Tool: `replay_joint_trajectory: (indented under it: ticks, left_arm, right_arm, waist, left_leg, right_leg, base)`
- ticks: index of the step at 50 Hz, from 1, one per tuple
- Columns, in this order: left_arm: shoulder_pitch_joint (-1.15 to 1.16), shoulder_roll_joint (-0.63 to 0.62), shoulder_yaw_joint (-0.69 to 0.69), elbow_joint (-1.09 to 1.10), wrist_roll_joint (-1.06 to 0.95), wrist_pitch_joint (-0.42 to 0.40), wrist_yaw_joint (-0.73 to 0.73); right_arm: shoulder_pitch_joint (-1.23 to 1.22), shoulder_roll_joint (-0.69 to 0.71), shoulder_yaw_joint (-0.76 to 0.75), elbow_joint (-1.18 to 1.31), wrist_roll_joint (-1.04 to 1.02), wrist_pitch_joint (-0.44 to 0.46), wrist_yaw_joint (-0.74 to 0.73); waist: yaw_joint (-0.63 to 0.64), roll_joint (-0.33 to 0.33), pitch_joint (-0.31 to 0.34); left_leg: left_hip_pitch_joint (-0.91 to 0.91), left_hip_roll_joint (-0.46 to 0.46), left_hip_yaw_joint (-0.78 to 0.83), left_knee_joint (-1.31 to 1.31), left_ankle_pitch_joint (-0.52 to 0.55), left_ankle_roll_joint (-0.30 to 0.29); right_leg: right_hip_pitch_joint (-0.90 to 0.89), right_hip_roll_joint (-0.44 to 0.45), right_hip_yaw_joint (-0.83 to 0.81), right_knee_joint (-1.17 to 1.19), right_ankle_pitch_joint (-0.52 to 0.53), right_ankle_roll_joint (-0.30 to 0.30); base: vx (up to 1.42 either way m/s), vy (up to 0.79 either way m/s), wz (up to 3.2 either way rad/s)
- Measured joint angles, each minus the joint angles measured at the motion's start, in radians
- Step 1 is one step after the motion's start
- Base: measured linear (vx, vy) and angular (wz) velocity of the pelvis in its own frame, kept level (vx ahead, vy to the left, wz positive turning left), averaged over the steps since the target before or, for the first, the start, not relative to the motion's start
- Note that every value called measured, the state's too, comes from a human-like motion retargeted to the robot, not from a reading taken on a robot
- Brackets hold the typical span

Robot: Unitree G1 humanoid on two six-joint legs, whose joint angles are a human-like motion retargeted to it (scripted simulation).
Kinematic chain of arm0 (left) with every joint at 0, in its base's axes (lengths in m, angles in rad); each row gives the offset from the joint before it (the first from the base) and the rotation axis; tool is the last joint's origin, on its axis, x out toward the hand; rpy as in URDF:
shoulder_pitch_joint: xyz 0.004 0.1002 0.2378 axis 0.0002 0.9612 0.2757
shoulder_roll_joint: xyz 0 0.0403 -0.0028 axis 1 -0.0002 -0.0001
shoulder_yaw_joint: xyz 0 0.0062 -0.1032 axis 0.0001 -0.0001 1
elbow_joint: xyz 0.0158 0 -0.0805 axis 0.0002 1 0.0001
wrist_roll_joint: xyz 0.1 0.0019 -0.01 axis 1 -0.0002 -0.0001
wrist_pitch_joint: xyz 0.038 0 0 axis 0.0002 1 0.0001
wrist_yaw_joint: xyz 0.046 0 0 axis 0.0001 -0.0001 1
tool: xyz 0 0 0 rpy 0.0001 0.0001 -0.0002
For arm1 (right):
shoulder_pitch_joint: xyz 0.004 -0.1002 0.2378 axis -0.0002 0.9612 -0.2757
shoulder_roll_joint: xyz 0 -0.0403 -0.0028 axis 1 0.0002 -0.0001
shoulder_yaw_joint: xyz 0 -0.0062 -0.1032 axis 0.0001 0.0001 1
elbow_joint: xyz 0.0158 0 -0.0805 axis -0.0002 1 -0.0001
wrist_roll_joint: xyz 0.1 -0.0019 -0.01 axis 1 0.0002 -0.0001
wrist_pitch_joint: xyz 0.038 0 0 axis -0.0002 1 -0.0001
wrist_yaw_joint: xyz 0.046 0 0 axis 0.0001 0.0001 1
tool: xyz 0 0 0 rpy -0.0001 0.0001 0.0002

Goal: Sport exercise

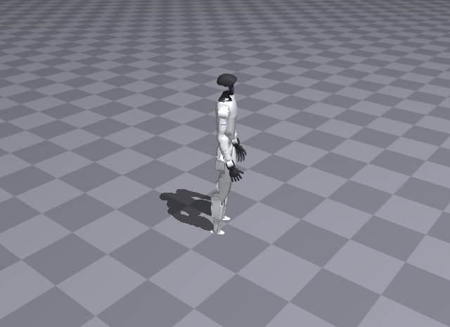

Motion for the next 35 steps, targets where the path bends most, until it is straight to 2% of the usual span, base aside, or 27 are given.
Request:
replay_joint_trajectory:
  ticks: [12,18,30,35]
  left_arm:
    - [-0.156,-0.047,-0.140,-0.030,0.068,-0.003,0.000]
    - [-0.220,-0.079,-0.220,-0.063,0.098,-0.014,-0.004]
    - [-0.288,-0.087,-0.281,-0.102,0.131,-0.011,-0.060]
    - [-0.286,-0.084,-0.296,-0.133,0.147,-0.001,-0.087]
  right_arm:
    - [-0.080,0.031,0.116,-0.066,-0.005,0.002,0.027]
    - [-0.113,0.034,0.182,-0.142,-0.026,-0.005,0.039]
    - [-0.142,-0.002,0.229,-0.271,-0.069,0.005,0.075]
    - [-0.135,-0.019,0.227,-0.342,-0.095,0.018,0.084]
  waist:
    - [-0.012,-0.012,-0.050]
    - [-0.029,-0.013,-0.135]
    - [-0.057,0.001,-0.199]
    - [-0.064,0.009,-0.206]
  left_leg:
    - [-0.075,0.003,-0.006,0.002,0.016,-0.001]
    - [-0.183,0.004,-0.003,0.000,0.035,-0.003]
    - [-0.284,0.010,0.014,0.001,0.043,-0.002]
    - [-0.301,0.011,0.020,0.001,0.044,0.000]
  right_leg:
    - [-0.079,0.003,0.002,0.014,0.006,-0.020]
    - [-0.181,0.004,0.006,0.000,0.031,-0.028]
    - [-0.287,0.010,0.020,0.002,0.046,-0.031]
    - [-0.309,0.011,0.026,0.008,0.048,-0.031]
  base:
    - [0.00,0.00,0.00]
    - [0.00,0.00,0.00]
    - [0.00,0.00,0.00]
    - [0.00,0.00,0.00]
